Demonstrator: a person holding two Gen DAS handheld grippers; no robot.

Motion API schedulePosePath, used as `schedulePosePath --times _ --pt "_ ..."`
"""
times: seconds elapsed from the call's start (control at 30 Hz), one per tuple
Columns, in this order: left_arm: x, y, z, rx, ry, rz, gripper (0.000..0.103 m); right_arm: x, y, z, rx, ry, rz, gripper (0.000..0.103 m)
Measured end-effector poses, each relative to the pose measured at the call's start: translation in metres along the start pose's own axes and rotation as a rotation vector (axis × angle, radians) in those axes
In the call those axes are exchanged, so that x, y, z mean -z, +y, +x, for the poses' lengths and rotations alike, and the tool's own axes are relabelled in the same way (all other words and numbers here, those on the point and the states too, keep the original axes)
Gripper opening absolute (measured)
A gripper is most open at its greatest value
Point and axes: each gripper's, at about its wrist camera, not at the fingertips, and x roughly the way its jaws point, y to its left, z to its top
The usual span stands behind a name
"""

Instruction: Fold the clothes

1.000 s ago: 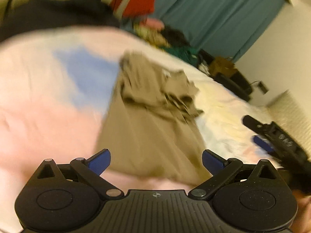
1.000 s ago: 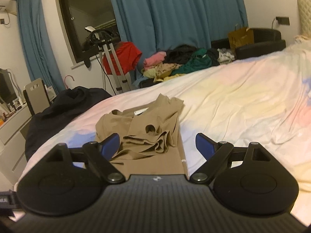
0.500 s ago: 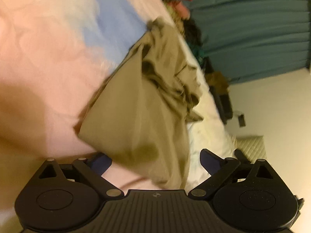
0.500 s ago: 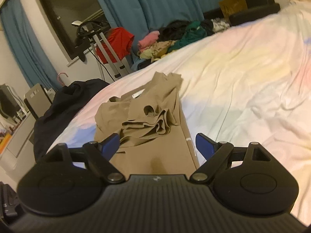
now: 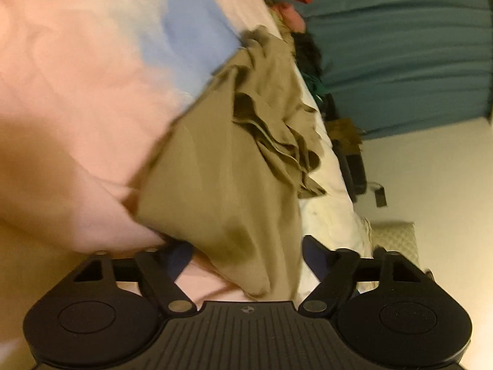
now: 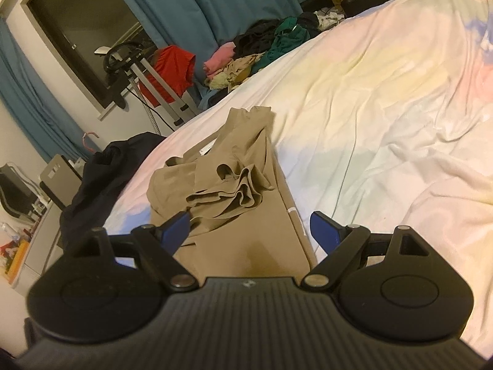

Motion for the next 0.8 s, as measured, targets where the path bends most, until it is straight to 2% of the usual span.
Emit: schedulePosePath --times 0.1,0.17,0.23,0.3,0.37,0.43,0.47,0.57,0.6,0.67,0.73,0.77,0.8 --pt "0.001 -0.005 -0.005 0.003 -0.056 0.029 0.038 0.001 -0.003 0.0 -0.012 0.018 0.037 0.086" --pt "0.004 -0.011 -0.012 0.02 -0.091 0.065 0.034 0.002 -0.007 -0.001 -0.031 0.039 0.087 0.087" --pt "0.004 -0.015 -0.013 0.031 -0.099 0.087 0.034 0.007 -0.008 -0.001 -0.082 0.076 0.148 0.088" --pt "0.004 -0.015 -0.008 0.009 -0.084 0.073 0.04 0.014 -0.009 0.002 -0.164 0.137 0.22 0.088" --pt "0.003 -0.007 -0.004 -0.002 -0.062 0.037 0.04 0.028 -0.01 0.01 -0.254 0.226 0.31 0.088" --pt "0.004 0.0 -0.004 -0.001 -0.07 0.009 0.026 0.046 -0.009 0.019 -0.326 0.318 0.393 0.088" --pt "0.005 0.003 -0.004 0.0 -0.076 -0.005 0.008 0.056 -0.008 0.025 -0.357 0.365 0.433 0.088" --pt "0.007 0.001 -0.009 0.038 -0.114 -0.003 0.005 0.081 -0.007 0.045 -0.411 0.509 0.532 0.089" --pt "0.007 -0.002 -0.012 0.06 -0.13 0.0 0.005 0.085 -0.008 0.051 -0.418 0.527 0.551 0.088" --pt "0.007 -0.007 -0.019 0.107 -0.164 0.006 0.005 0.085 -0.014 0.053 -0.387 0.482 0.573 0.088" --pt "0.007 -0.014 -0.025 0.149 -0.188 0.021 0.005 0.08 -0.026 0.047 -0.307 0.378 0.597 0.087" --pt "0.007 -0.016 -0.027 0.167 -0.196 0.027 0.005 0.077 -0.032 0.041 -0.261 0.322 0.609 0.084" --pt "0.008 -0.018 -0.03 0.185 -0.203 0.033 0.004 0.073 -0.038 0.035 -0.211 0.267 0.611 0.071"
